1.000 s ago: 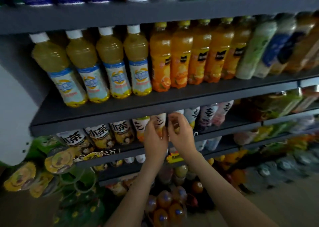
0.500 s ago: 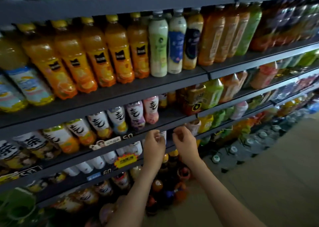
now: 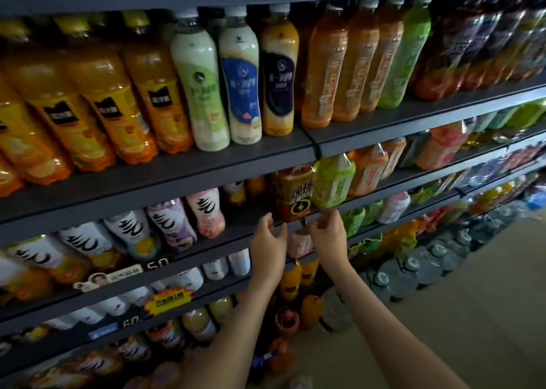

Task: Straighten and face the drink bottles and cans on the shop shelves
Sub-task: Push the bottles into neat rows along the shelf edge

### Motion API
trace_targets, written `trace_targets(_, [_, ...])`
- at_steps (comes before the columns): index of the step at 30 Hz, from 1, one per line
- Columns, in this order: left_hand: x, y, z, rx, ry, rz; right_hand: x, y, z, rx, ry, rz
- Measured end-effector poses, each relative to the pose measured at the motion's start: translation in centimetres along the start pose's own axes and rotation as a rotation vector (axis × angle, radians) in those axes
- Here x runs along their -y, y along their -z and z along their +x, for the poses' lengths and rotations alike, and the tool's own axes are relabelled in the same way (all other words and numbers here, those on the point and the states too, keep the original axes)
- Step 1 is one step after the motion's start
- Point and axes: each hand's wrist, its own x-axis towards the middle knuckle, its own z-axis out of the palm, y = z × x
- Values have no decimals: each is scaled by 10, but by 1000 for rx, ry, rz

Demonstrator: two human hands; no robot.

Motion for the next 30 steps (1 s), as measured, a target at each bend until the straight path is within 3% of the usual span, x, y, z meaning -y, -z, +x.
trace_targets(11, [-44, -71, 59, -81, 72, 87, -33, 40, 98, -42, -105, -7])
trace_targets(20, [-44, -85, 79, -240, 142, 109, -49, 58, 154, 201, 64, -65])
trace_targets(26, [-48, -112, 70, -427, 228, 141, -49, 54, 170, 195, 152, -98])
trace_targets(30, [-60, -125, 64, -453, 311, 190, -46, 48, 169, 161, 142, -117])
